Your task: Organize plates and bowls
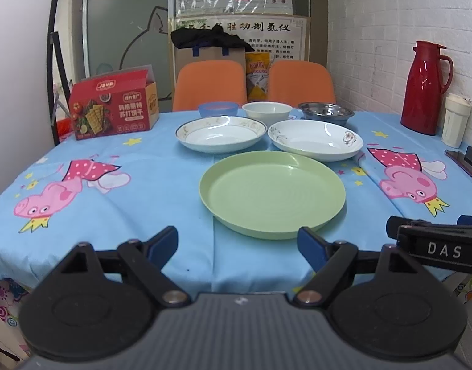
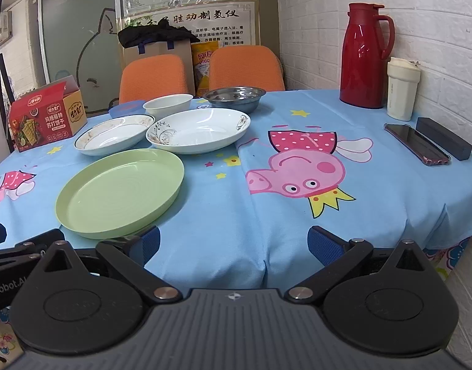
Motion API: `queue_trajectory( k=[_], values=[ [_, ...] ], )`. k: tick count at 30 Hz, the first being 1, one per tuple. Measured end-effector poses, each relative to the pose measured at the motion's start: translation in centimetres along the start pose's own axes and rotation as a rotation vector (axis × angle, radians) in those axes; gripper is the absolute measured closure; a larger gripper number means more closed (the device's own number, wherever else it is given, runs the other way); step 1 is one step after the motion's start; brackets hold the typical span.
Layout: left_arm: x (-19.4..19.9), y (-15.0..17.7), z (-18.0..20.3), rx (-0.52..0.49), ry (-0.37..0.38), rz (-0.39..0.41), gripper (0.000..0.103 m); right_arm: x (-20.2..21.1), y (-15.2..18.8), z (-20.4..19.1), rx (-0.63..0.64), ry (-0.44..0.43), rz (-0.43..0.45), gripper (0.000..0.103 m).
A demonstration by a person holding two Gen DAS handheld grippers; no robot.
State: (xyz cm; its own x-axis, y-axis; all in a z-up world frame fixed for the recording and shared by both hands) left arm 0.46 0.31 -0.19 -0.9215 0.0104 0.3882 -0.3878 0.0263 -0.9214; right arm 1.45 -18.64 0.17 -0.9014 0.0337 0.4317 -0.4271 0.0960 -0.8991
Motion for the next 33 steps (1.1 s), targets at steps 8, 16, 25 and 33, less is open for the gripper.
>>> queue_trajectory(
  k=[8, 16, 25, 33],
  values=[
    [0.01, -0.01, -0.02, 0.003, 0.002, 0.000, 0.021, -0.01, 0.00, -0.13, 0.001, 0.000, 0.000, 0.000],
    [0.02, -0.07, 0.00, 0.003, 0.004, 0.001, 0.021, 0.02, -0.03, -0.43, 0.006, -0.003, 0.005, 0.000],
    [0.04, -0.12, 0.06, 0.001, 0.006, 0.002, 0.021, 0.14, -0.10, -0.66, 0.014, -0.005, 0.008, 0.000],
    [0.02, -0.19, -0.04, 0.001, 0.009, 0.003, 0.021, 0.19, -0.23, -0.68, 0.018, -0.006, 0.010, 0.000]
  ],
)
Point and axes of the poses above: each gripper's, at about its wrist camera, not at the fingertips, and x roughly against the way its jaws point, z to its right, y to its underside, the point moved 1 cm from there along -x, roughly the way its jaws point, and after that the axes turned 7 degrees about z, right-handed, at the moved point
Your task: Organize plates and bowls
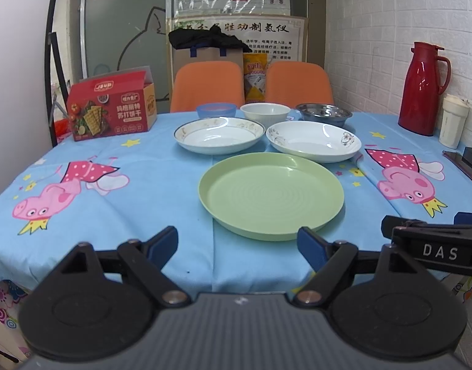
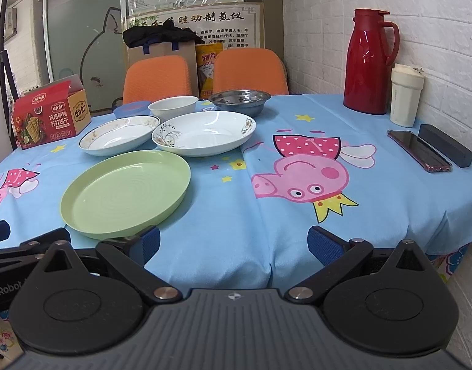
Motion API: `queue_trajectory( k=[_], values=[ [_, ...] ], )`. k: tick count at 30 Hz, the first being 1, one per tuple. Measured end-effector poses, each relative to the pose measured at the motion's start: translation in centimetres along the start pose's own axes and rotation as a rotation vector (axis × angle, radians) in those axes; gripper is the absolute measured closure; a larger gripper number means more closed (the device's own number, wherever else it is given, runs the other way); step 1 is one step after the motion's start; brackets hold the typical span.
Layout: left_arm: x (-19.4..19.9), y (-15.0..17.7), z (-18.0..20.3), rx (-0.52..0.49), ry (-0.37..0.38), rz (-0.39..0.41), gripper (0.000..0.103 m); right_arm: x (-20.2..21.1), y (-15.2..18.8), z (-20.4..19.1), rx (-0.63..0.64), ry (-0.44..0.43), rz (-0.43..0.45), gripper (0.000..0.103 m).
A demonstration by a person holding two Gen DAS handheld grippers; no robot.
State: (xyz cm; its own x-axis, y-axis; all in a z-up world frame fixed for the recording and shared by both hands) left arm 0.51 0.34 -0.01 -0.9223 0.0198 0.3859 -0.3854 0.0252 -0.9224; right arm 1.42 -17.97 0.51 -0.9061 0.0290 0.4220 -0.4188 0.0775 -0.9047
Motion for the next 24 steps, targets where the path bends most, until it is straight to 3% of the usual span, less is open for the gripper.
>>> queue_trajectory(
  k=[24],
  values=[
    [0.02, 0.03, 0.03, -0.001, 0.017, -0.002, 0.021, -0.18, 0.05, -0.44, 0.012, -0.003, -0.005, 0.000]
  ],
)
Point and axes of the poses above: each gripper's, at about its wrist camera, not at the fingertips, and x roughly against the way its jaws point, z to its right, y to its underside, the point moved 1 cm from there along -x, roughly the way its jaws point, and after that the axes turned 7 degrees about z, right-handed, at the moved point
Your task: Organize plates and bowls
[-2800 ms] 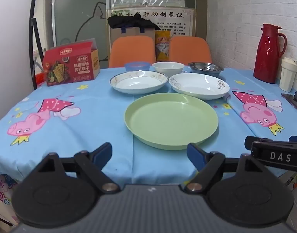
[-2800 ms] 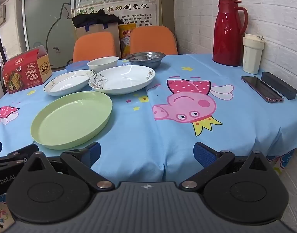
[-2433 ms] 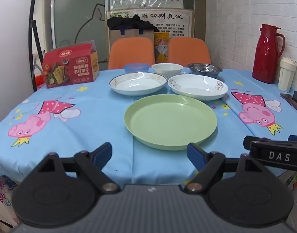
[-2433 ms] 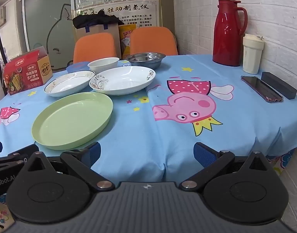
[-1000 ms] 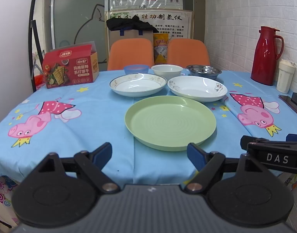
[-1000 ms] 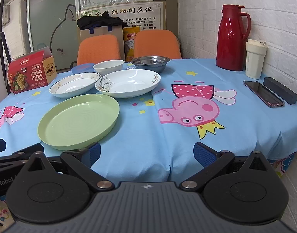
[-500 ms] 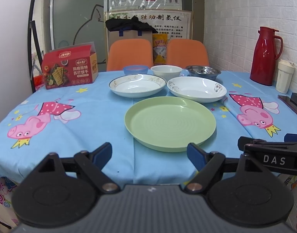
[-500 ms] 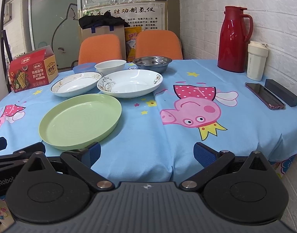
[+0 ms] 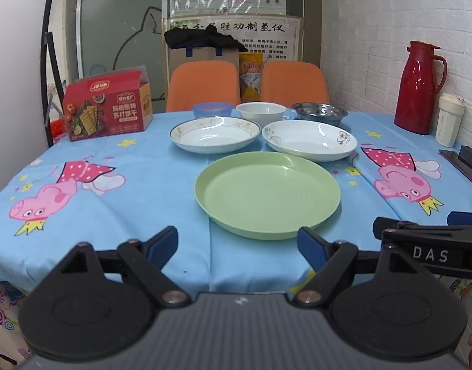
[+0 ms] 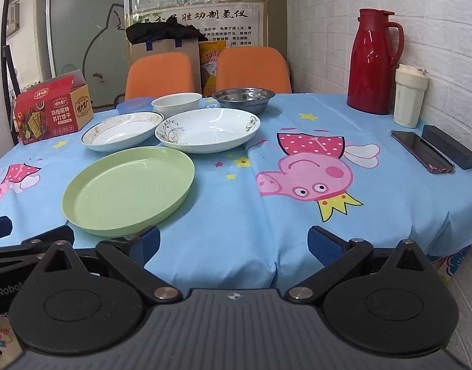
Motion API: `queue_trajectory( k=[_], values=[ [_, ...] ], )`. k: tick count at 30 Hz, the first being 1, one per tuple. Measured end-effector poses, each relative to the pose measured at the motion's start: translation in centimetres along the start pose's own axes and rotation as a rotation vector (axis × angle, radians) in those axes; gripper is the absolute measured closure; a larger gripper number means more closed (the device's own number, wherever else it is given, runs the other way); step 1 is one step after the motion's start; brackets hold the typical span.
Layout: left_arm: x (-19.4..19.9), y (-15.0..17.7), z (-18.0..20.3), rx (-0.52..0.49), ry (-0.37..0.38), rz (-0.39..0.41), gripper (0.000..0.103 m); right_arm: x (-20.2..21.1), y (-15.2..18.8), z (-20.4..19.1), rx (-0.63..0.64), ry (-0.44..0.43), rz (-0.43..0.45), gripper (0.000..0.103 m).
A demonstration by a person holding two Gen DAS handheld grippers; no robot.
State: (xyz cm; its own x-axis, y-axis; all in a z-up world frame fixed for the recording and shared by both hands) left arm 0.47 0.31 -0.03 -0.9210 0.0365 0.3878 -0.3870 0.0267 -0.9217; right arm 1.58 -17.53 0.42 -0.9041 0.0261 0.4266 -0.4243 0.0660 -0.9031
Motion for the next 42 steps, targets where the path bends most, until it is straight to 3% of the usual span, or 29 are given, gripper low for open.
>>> queue_trajectory(
  k=[10, 17, 23, 33, 42],
  values=[
    [-1.4, -0.4, -0.5, 0.021, 0.013, -0.030, 0.021, -1.0, -0.2, -0.2, -0.007, 0.005, -0.010, 0.000],
    [-2.6, -2.9, -1.6, 0.026, 0.005, -0.049, 0.021, -1.8, -1.8, -1.0, 0.032, 0.014, -0.021, 0.000],
    [-4.3, -5.3, -3.7, 0.061, -0.063, -0.027, 0.021, -3.2, -3.8, -1.2, 0.034, 0.014, -0.021, 0.000],
    [-10.2, -6.5, -5.5, 0.079, -0.110, -0.109, 0.021, -8.6, -5.1, -2.5, 0.021, -0.008, -0.093, 0.000],
    [-14.3, -6.5, -5.9, 0.075, -0.117, -0.192, 0.021, -12.0, -5.0, -4.0, 0.099, -0.077, -0.153, 0.000]
  ],
)
Point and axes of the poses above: each gripper's, at about its wrist camera, not at the fingertips, and x roughly against the way its jaws point, z to its right, y to its underside, the point moved 1 cm from there along -x, roughly the way its jaws point, and after that the axes turned 7 degrees about z, right-handed, at the moved point
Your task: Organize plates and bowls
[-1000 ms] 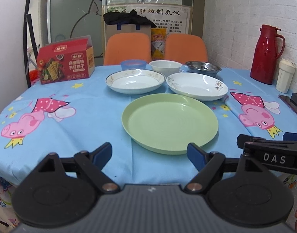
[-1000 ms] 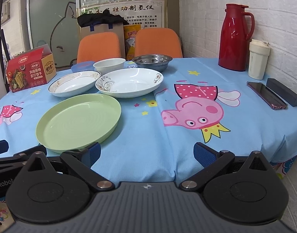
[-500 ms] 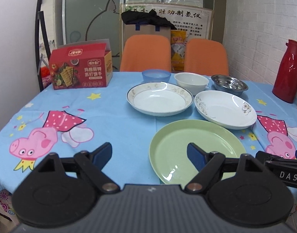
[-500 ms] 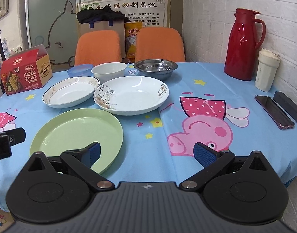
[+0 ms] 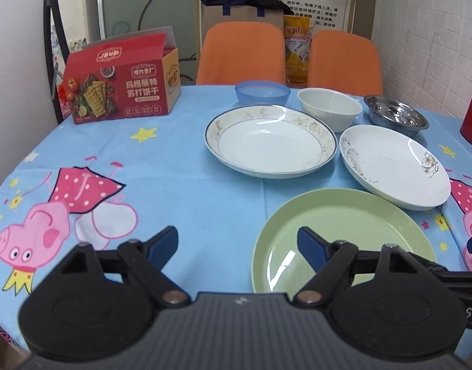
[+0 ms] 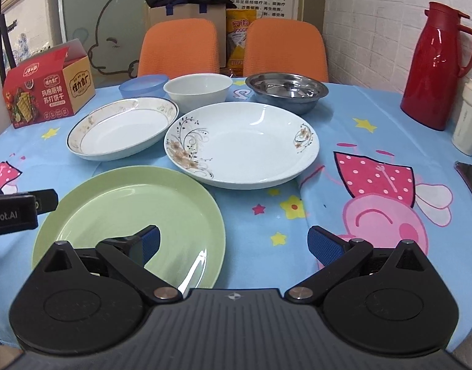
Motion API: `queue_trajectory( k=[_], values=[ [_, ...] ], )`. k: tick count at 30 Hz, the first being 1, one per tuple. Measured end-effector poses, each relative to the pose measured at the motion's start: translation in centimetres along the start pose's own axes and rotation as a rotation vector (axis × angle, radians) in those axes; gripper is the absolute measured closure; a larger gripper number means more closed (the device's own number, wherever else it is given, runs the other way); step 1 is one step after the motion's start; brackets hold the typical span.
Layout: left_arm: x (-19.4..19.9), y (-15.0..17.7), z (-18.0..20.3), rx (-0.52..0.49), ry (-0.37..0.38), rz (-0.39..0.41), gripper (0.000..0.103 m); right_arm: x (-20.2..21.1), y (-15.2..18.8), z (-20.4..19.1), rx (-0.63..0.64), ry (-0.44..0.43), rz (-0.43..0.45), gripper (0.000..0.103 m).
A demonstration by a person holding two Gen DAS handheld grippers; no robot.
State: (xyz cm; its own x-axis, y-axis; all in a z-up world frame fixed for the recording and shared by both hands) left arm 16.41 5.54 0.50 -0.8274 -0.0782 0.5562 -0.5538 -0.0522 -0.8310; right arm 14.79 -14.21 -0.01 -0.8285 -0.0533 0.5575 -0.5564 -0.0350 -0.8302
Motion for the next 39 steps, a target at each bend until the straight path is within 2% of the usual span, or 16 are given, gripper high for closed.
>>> queue_trajectory(
  k=[6, 12, 16, 19, 22, 24, 28, 29, 30, 31, 32, 35, 39],
  values=[
    [-2.0, 0.3, 0.3, 0.001, 0.014, -0.054, 0.021, -2.0, 1.0, -0.3, 0.021, -0.030, -0.044, 0.000],
    [-3.2, 0.9, 0.6, -0.015, 0.067, -0.094, 0.021, -2.6, 1.1, -0.1, -0.005, -0.079, -0.013, 0.000],
    [-3.5, 1.1, 0.5, -0.018, 0.117, -0.095, 0.021, -2.2, 2.1, 0.3, 0.016, -0.107, 0.067, 0.000],
    [-3.6, 1.0, 0.5, -0.026, 0.135, -0.099, 0.021, -2.2, 1.6, 0.2, 0.010, -0.114, 0.038, 0.000],
    [-3.4, 1.1, 0.5, -0.034, 0.160, -0.102, 0.022, -2.0, 1.3, -0.4, -0.001, -0.196, 0.033, 0.000],
    [-2.9, 1.4, 0.5, -0.049, 0.182, -0.101, 0.023, -2.0, 1.5, -0.9, 0.029, -0.188, 0.034, 0.000],
    [-2.0, 1.8, 1.0, -0.068, 0.247, -0.079, 0.050, -1.7, 1.7, -0.8, 0.042, -0.176, 0.056, 0.000],
    [-1.9, 1.8, 1.2, -0.077, 0.251, -0.075, 0.053, -1.6, 1.8, -0.6, 0.035, -0.175, 0.071, 0.000],
    [-1.9, 1.8, 1.4, -0.078, 0.242, -0.073, 0.053, -1.6, 1.8, -0.5, 0.030, -0.179, 0.083, 0.025],
    [-1.9, 1.8, 1.5, -0.075, 0.238, -0.071, 0.053, -1.6, 1.7, -0.4, 0.020, -0.174, 0.089, 0.031],
    [-1.9, 1.8, 1.4, -0.069, 0.238, -0.070, 0.053, -1.6, 1.8, -0.3, 0.016, -0.169, 0.094, 0.033],
    [-1.8, 1.6, 1.3, -0.043, 0.236, -0.079, 0.073, -1.5, 1.8, -0.1, -0.007, -0.160, 0.100, 0.042],
    [-1.4, 1.2, 0.3, -0.012, 0.213, -0.077, 0.073, -1.0, 1.5, -0.6, -0.030, -0.149, 0.104, 0.042]
  ],
)
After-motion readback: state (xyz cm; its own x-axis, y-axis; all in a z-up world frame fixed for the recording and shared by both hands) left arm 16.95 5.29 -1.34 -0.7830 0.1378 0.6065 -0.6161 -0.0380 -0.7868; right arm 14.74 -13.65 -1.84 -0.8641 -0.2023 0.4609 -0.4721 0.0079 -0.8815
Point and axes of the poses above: each gripper's, at about its wrist camera, not at the fingertips, and x roughly against the way its jaws point, z to its right, y to its underside, the point moved 1 cm from there along -x, roughly the way its jaws point, and after that the axes turned 7 degrees about z, right-handed, at the moved point
